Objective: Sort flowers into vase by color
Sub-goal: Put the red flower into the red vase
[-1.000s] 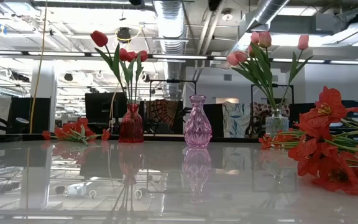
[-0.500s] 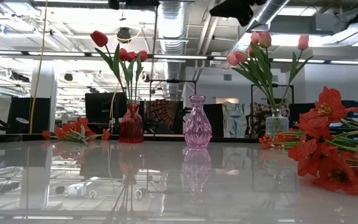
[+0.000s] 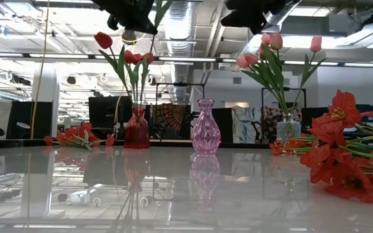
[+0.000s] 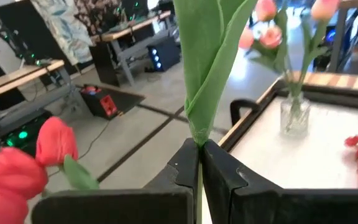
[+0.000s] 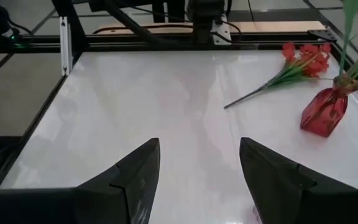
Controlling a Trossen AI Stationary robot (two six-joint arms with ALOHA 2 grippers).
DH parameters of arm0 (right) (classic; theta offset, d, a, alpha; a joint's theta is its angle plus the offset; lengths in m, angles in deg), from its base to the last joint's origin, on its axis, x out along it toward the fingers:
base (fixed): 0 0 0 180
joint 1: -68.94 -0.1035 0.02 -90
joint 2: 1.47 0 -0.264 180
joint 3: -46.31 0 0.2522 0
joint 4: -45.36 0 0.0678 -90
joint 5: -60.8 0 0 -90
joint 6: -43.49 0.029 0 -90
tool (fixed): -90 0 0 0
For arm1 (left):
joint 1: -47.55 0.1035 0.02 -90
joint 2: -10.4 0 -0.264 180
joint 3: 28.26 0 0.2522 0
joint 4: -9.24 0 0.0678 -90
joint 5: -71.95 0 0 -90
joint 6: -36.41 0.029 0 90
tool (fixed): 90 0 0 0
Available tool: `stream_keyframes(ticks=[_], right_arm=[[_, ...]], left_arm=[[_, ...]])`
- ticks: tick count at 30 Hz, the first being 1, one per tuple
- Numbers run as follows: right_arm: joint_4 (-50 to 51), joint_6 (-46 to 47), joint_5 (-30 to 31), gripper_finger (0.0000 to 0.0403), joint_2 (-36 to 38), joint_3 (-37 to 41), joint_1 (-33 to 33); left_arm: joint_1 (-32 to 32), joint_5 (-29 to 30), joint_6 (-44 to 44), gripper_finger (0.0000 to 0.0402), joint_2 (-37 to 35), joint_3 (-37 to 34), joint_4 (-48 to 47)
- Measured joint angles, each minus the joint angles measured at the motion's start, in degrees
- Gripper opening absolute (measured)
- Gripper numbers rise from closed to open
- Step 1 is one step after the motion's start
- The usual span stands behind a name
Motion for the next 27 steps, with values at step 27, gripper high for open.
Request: stream_keyframes(ticks=[27], right_arm=[[-2.1,-0.4,0.0,0.0249,-0.1,0.0,-0.1]], left_arm=[[7.8,-5.0,-4.0,0.0000,3.5,-0.1,-3.3]])
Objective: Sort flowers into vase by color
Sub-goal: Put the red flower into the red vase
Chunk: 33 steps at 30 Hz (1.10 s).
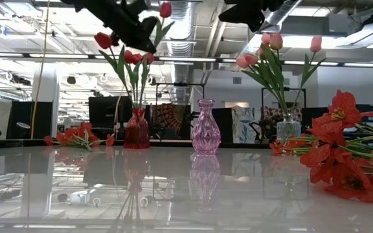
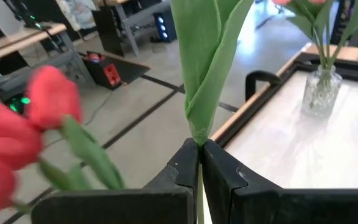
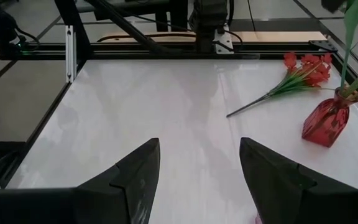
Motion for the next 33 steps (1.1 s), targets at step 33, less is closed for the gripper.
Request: stream_keyframes(ticks=[33], right_arm=[[1.7,0.0,-0.4,0.0249,0.0,0.0,-0.1]], left_arm=[[3.0,1.5,-6.5,0.0005,6.1,0.0,-5.4]])
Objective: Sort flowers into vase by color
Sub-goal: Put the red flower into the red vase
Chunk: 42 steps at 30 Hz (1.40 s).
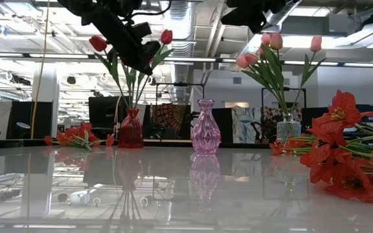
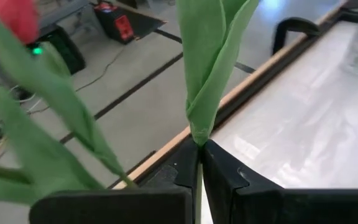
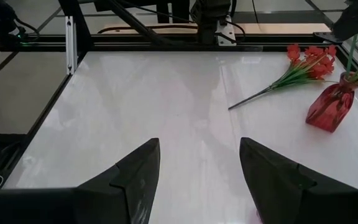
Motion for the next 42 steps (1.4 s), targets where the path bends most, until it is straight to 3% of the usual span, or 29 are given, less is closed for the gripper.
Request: stream_keyframes(ticks=[8,20,27,32,42], right_arm=[[0.0,0.4,0.0,0.0249,0.0,0.0,0.0],[0.0,0.6,-0.1,0.0249,0.0,0.0,0.0],[0.0,0.6,-0.2,0.0249,0.0,0.0,0.0],[0.0,0.6,-0.2,0.0249,0.0,0.0,0.0],[0.0,0.6,-0.3,0.0249,0.0,0.0,0.0]], left_arm=[[0.0,6.3,-6.0,0.0012,-0.5,0.0,-0.5],[0.1,6.8,-8.2,0.0006,-0.7,0.0,-4.0],[0.1,6.9,-10.2,0.0013,-0.7,-5.1,0.2],[-0.1,6.3,-8.5,0.0047,-0.7,-5.1,0.7],[-0.3,4.2,-4.7,0.0162,-1.9,-5.1,-0.1]])
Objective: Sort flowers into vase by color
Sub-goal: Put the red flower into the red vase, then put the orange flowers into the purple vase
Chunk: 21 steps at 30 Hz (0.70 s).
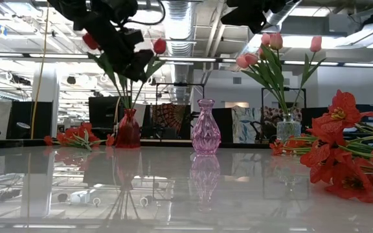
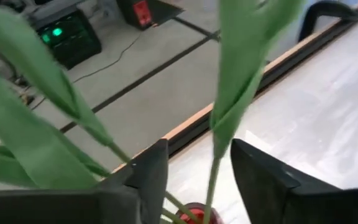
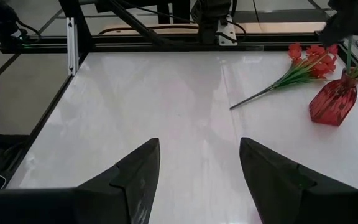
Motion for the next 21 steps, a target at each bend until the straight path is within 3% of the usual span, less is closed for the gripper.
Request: stream_keyframes(ticks=[6,13,21], right_arm=[[0.0,0.0,-0.1,0.0249,0.0,0.0,0.1],[0.0,-0.2,-0.1,0.0249,0.0,0.0,0.1],[1.3,2.9,-0.1,0.0249,0.0,0.0,0.1]], left_arm=[[-2.1,-4.6,5.5,0.0197,-3.3,2.8,-3.6],[-5.6,-6.5,11.0,0.0197,-4.3,8.7,-15.4],[-12.9,-17.1,12.4,0.0197,-4.7,13.6,-17.8]])
